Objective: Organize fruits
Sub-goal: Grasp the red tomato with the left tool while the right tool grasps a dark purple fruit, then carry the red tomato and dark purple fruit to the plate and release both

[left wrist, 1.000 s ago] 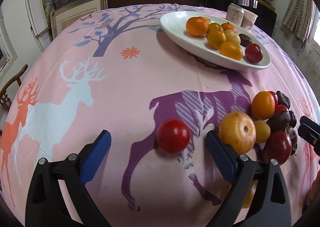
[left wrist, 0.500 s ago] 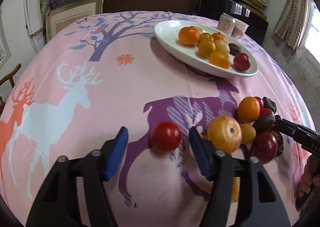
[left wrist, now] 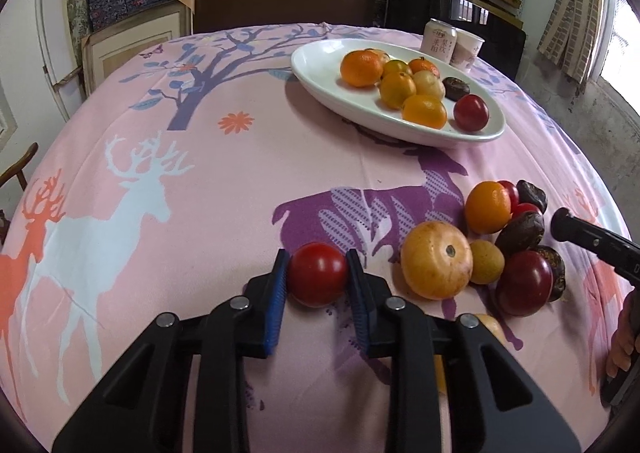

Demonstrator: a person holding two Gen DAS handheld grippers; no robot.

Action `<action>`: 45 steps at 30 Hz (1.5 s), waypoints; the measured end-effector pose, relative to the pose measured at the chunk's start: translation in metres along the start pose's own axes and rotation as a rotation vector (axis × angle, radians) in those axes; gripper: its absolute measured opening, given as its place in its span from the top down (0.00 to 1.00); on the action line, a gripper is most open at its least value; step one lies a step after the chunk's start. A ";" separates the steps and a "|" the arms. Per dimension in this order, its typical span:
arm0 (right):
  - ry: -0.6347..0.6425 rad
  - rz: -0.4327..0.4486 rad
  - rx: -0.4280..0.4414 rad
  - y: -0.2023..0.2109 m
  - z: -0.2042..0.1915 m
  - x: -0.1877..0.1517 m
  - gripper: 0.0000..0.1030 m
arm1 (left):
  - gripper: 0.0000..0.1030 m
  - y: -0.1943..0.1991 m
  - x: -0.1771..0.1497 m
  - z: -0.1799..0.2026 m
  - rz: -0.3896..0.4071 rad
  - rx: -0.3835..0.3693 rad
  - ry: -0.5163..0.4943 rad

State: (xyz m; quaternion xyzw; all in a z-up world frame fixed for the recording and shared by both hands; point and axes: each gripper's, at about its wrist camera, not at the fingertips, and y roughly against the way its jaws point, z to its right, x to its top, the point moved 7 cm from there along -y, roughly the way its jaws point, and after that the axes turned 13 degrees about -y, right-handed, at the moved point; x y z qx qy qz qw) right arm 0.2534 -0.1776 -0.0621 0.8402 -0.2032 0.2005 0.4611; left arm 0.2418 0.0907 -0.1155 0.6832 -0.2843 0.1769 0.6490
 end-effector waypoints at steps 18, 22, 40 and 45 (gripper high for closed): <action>0.044 0.052 -0.013 -0.031 -0.035 0.110 0.70 | 0.73 -0.029 0.131 0.017 0.089 -0.066 -0.035; -0.014 0.052 -0.023 -0.062 -0.025 0.136 0.69 | 0.73 -0.059 0.146 0.012 0.062 -0.074 -0.014; -0.169 0.067 0.029 -0.061 0.013 0.121 0.26 | 0.04 -0.042 0.132 0.016 0.129 -0.064 -0.027; -0.149 0.104 -0.018 -0.038 0.017 0.098 0.10 | 0.04 -0.023 0.112 0.019 0.130 -0.049 -0.059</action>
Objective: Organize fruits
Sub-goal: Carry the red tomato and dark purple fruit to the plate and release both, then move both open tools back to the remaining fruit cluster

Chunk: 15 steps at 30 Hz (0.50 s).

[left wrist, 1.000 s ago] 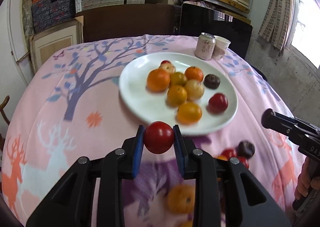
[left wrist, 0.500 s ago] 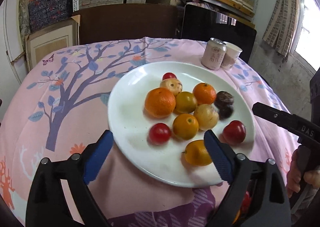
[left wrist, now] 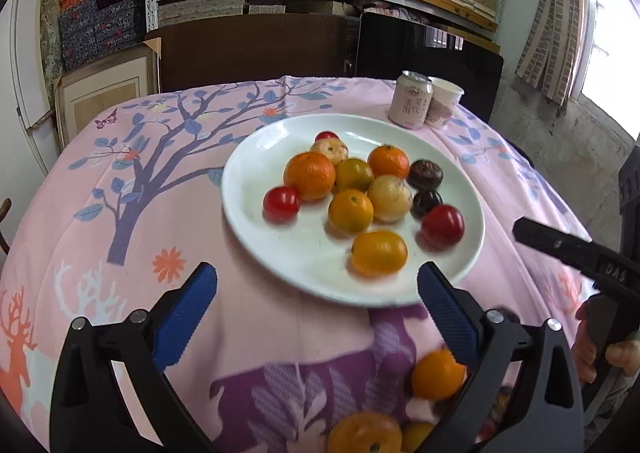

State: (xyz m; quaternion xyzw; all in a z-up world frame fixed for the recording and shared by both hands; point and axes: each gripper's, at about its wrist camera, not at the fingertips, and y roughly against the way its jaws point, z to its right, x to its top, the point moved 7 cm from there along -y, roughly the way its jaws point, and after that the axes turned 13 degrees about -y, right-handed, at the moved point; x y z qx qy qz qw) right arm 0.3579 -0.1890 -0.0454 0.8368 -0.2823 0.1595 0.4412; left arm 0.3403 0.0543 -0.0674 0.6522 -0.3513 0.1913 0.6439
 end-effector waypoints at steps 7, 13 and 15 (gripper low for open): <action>-0.074 -0.008 -0.017 0.026 0.021 -0.030 0.09 | 0.04 0.034 -0.035 0.008 0.000 0.055 -0.018; -0.100 0.041 -0.014 0.056 0.033 -0.044 0.07 | 0.04 0.066 -0.074 0.002 0.003 0.049 0.103; -0.118 0.036 -0.009 0.060 0.038 -0.049 0.06 | 0.04 0.072 -0.086 -0.002 -0.007 0.047 0.137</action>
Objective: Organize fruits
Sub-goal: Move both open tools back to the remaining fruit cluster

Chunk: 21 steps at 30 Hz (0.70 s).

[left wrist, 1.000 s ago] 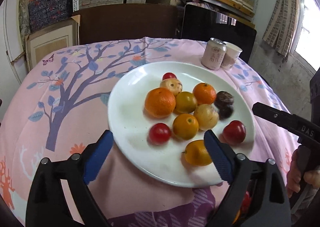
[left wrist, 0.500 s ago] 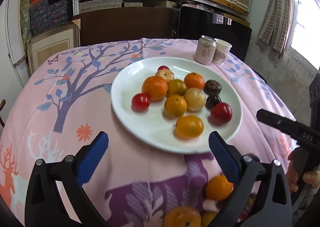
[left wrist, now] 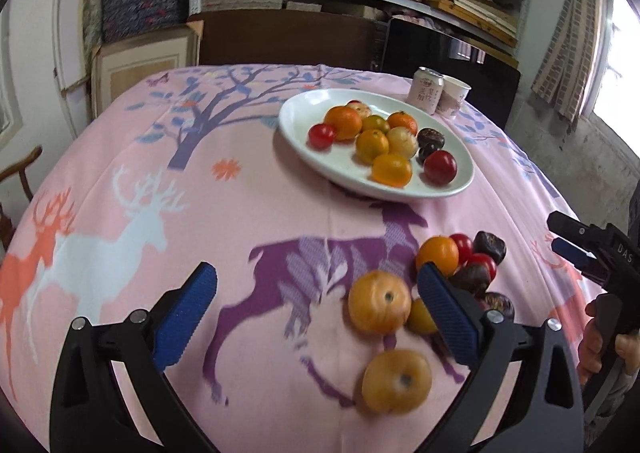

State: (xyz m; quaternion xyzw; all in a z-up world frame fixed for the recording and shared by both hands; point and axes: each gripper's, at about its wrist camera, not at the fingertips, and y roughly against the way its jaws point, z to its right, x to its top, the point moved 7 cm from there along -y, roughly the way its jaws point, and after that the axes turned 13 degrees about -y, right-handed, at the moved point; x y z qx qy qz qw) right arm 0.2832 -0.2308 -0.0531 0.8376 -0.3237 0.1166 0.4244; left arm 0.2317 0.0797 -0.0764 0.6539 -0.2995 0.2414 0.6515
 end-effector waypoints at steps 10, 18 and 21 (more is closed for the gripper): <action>0.213 -0.037 0.013 0.003 -0.030 -0.035 0.06 | 0.04 0.007 -0.018 -0.020 -0.021 -0.035 0.111; 0.193 -0.060 -0.047 -0.004 -0.021 -0.033 0.06 | 0.04 0.000 -0.018 -0.012 -0.050 -0.029 0.077; 0.168 -0.063 -0.051 -0.004 -0.017 -0.031 0.06 | 0.04 -0.004 -0.018 -0.004 -0.067 -0.038 0.038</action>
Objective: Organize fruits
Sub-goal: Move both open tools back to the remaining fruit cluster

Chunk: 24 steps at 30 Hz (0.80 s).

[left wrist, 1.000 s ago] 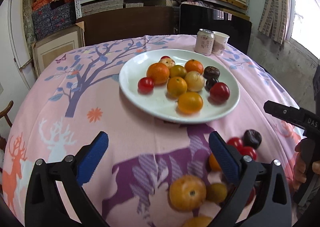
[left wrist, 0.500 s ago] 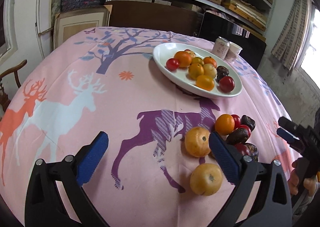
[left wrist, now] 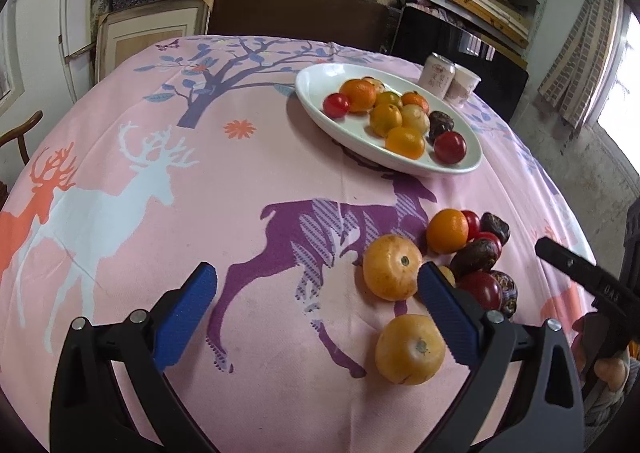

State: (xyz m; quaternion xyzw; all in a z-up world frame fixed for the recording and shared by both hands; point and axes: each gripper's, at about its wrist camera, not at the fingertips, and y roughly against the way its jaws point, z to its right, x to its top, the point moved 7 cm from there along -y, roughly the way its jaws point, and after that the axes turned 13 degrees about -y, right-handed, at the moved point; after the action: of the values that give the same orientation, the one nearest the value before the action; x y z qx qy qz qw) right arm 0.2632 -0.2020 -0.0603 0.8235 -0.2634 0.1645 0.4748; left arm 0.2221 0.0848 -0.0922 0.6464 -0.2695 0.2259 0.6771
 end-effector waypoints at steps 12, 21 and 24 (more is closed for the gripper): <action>0.008 -0.014 -0.013 -0.001 -0.001 -0.003 0.06 | 0.04 -0.031 0.009 0.035 -0.059 0.110 -0.264; -0.009 -0.002 -0.003 0.002 0.002 0.001 0.06 | 0.04 -0.008 0.012 -0.024 0.000 0.172 -0.056; -0.012 0.007 0.002 0.004 0.003 0.002 0.06 | 0.04 -0.006 0.006 -0.042 -0.002 0.094 0.073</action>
State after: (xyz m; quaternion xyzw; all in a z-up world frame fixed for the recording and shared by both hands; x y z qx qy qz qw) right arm 0.2625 -0.2066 -0.0575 0.8239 -0.2692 0.1613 0.4719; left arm 0.2341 0.1256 -0.0935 0.6693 -0.2330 0.2610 0.6555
